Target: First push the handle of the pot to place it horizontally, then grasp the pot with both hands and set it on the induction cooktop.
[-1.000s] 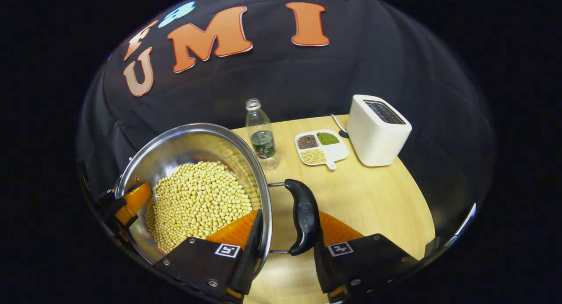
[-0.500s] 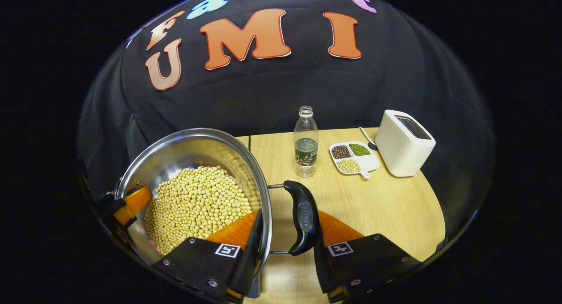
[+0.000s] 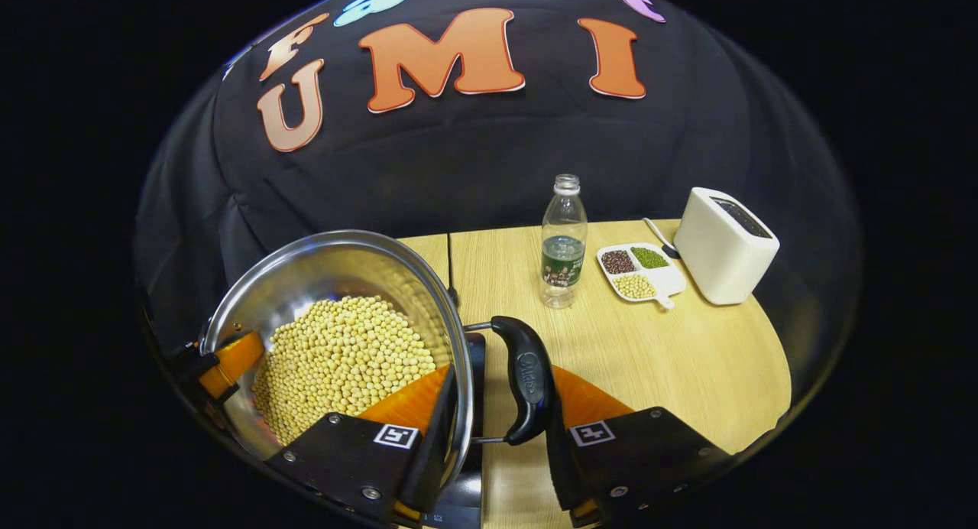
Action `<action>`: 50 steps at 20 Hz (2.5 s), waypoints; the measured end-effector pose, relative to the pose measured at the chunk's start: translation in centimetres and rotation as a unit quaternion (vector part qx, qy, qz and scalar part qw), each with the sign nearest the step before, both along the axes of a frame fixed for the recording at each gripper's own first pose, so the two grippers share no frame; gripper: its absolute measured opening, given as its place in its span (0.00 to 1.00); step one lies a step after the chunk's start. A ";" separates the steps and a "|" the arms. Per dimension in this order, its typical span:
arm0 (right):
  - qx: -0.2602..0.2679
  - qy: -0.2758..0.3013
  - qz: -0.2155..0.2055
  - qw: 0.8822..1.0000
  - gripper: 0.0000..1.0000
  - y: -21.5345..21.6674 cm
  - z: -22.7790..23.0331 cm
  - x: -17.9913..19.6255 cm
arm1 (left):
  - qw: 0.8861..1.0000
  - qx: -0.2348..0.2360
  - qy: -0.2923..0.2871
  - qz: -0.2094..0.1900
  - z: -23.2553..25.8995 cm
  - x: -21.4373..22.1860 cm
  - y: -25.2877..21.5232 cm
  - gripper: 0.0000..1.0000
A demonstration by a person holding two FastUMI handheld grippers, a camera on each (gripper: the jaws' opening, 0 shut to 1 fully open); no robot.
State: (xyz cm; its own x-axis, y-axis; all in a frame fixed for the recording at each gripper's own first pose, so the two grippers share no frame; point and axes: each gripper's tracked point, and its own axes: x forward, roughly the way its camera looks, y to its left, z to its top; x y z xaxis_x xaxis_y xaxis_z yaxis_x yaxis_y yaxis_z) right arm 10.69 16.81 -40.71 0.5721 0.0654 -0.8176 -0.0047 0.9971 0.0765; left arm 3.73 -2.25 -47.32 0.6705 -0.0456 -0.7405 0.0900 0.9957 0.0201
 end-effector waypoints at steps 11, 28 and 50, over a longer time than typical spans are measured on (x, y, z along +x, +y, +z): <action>-0.020 0.023 0.000 1.000 0.58 1.9 -1.5 0.7 | 0.999 -0.020 0.032 0.023 -6.1 -0.7 1.6 0.76; -0.022 0.032 0.016 0.999 0.59 1.9 0.7 2.2 | 0.998 -0.022 0.044 0.026 -9.1 -1.0 2.4 0.74; -0.040 -0.305 0.036 0.951 0.86 -4.9 31.9 4.0 | 0.974 -0.040 -0.224 0.008 22.8 3.7 -1.2 0.96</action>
